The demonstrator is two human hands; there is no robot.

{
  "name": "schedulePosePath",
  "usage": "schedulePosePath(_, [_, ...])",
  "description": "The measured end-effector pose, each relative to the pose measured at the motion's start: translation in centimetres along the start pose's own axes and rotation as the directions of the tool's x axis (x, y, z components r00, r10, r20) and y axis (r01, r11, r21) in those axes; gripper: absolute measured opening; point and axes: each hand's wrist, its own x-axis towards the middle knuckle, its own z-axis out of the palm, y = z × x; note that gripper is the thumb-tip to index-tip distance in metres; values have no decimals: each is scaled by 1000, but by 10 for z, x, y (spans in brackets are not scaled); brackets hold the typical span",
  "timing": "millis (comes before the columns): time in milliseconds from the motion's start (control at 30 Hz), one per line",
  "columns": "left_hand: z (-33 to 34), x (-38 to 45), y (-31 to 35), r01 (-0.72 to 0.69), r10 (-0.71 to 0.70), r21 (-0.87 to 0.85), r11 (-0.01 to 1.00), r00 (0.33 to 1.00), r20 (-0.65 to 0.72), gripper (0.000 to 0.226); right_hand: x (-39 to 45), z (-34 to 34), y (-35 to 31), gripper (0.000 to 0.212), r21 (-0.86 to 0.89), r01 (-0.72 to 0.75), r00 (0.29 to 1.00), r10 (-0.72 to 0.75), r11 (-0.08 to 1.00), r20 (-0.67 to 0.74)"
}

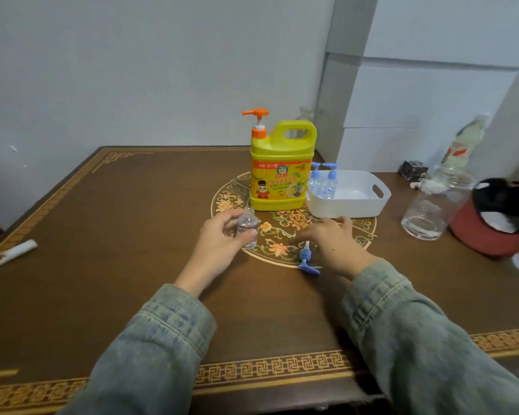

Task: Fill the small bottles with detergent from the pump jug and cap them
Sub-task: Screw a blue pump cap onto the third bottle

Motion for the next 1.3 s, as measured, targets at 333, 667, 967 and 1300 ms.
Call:
schedulePosePath(333, [11,0,-11,12,-11,-23,1000,998,59,40,-2,22,5,39,-219,111,993,-114,969,-2])
schedulePosePath(667, [10,2,-32,50,-48,-46,998,998,45,46,16,27,11,13,63,141,941,-113,988,-320])
schedulePosePath(967, [11,1,-42,91,-84,-97,991,994,73,49,27,-34,-32,20,927,302,873,326,223,-363])
schedulePosePath(1300, [14,2,-45,85,-74,-86,993,989,129,52,39,-15,-45,14,885,274,889,253,376,-382])
